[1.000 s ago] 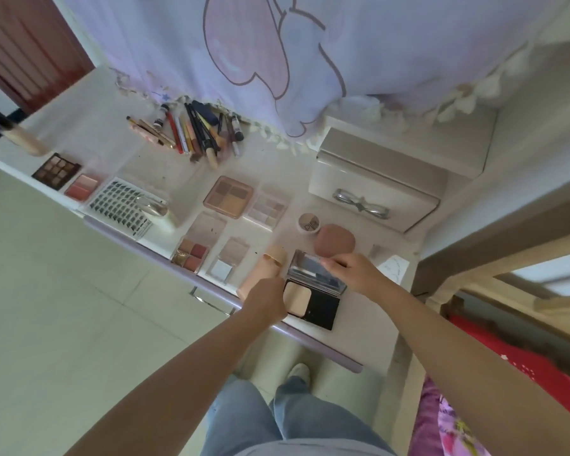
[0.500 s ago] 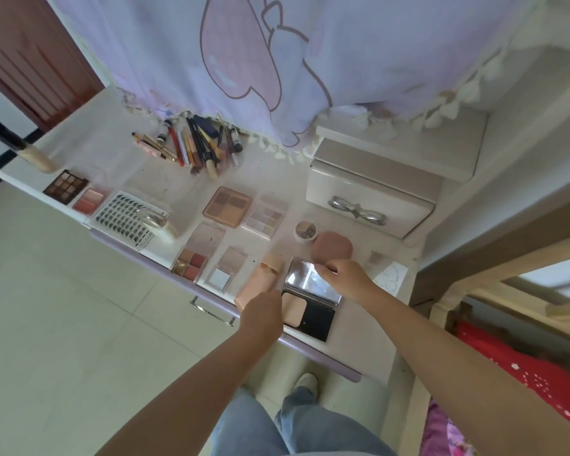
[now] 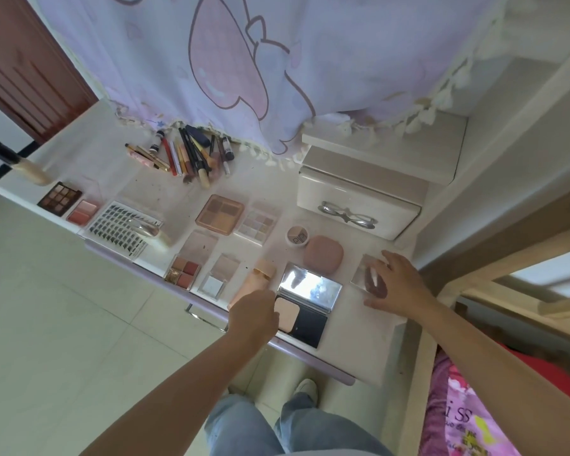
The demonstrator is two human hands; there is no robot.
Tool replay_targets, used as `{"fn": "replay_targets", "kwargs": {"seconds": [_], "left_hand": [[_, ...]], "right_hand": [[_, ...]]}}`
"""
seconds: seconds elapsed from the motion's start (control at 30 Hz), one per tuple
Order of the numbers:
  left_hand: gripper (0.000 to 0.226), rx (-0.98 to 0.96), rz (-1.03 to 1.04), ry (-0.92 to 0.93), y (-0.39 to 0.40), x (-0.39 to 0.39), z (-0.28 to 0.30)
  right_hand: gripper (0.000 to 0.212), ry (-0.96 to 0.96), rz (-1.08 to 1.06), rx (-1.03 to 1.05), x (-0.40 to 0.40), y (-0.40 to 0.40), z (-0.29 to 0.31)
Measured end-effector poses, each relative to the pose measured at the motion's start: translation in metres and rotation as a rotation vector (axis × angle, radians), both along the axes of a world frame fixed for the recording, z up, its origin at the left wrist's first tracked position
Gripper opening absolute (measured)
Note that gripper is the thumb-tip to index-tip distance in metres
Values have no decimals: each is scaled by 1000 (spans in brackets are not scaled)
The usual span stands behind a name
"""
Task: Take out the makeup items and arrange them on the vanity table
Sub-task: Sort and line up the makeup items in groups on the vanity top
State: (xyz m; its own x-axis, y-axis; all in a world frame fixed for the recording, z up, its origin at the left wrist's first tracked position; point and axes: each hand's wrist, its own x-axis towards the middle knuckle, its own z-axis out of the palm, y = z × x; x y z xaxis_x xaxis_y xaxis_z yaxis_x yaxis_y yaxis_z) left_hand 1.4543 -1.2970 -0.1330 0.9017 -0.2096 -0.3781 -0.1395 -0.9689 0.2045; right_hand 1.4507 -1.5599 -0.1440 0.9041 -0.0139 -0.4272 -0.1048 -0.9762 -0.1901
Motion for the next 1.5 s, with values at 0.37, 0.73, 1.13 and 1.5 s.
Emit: {"fn": "replay_targets", "kwargs": {"seconds": [0.37, 0.73, 1.13, 1.5], "left_hand": [[38, -415, -13, 35, -25, 21, 29], [50, -1078, 155, 565, -61, 30, 71], [18, -1053, 250, 394, -61, 48, 112], [15, -1063, 252, 374, -54, 55, 106]], "right_hand": [[50, -193, -280, 412, -17, 5, 13], [31, -241, -348, 990, -27, 20, 88], [24, -153, -154, 873, 4, 37, 124], [22, -194, -127, 831, 15, 45, 118]]}}
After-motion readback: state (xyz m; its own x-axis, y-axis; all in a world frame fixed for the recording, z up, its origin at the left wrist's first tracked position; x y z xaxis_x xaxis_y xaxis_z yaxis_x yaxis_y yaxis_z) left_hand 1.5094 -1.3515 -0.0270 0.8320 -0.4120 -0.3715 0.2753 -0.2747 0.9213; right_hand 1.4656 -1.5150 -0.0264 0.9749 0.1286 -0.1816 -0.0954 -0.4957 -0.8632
